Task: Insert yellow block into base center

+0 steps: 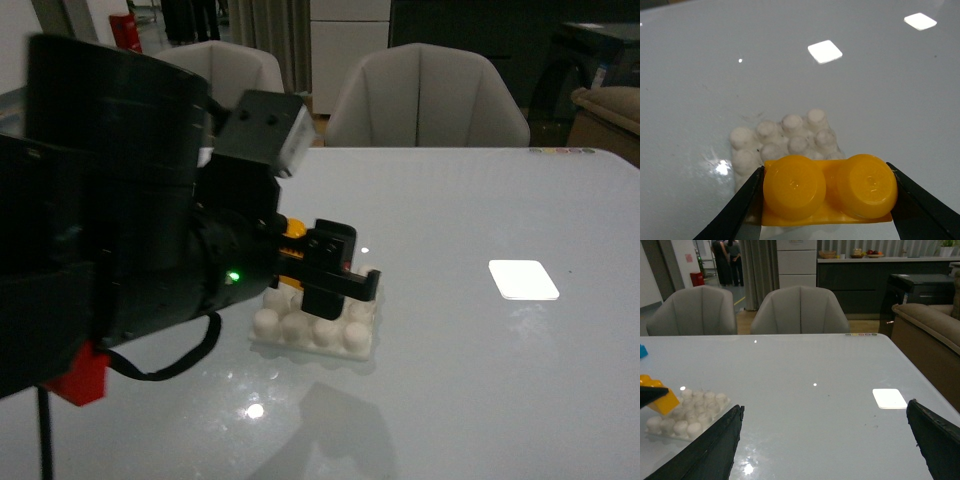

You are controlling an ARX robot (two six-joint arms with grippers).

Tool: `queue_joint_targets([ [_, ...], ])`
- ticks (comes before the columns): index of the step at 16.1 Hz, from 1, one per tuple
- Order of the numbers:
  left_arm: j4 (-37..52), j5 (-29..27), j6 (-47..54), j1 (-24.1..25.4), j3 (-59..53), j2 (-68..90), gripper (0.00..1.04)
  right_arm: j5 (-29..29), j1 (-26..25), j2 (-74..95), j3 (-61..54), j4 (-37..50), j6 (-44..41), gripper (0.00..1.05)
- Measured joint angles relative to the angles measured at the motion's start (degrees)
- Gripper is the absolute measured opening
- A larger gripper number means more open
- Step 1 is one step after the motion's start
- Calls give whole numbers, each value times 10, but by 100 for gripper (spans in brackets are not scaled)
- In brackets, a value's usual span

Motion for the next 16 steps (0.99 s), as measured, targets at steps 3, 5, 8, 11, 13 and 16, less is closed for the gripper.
queue_joint_targets([
  [3, -33, -40, -29, -22, 56, 63, 62, 0, 0, 0, 0, 0, 0, 98],
  [5, -53, -59, -46, -23, 97, 93, 62, 0, 0, 0, 0, 0, 0, 98],
  [8, -68, -75, -60, -22, 129, 128, 62, 0, 0, 0, 0, 0, 0, 98],
  [11, -81, -88, -80, -16, 142, 145, 62, 0, 0, 0, 0, 0, 0, 98],
  [13, -81, -91, -89, -14, 145, 149, 62, 0, 0, 0, 0, 0, 0, 98],
  [16, -79, -95, -95, -10, 155, 162, 62, 0, 0, 0, 0, 0, 0, 98],
])
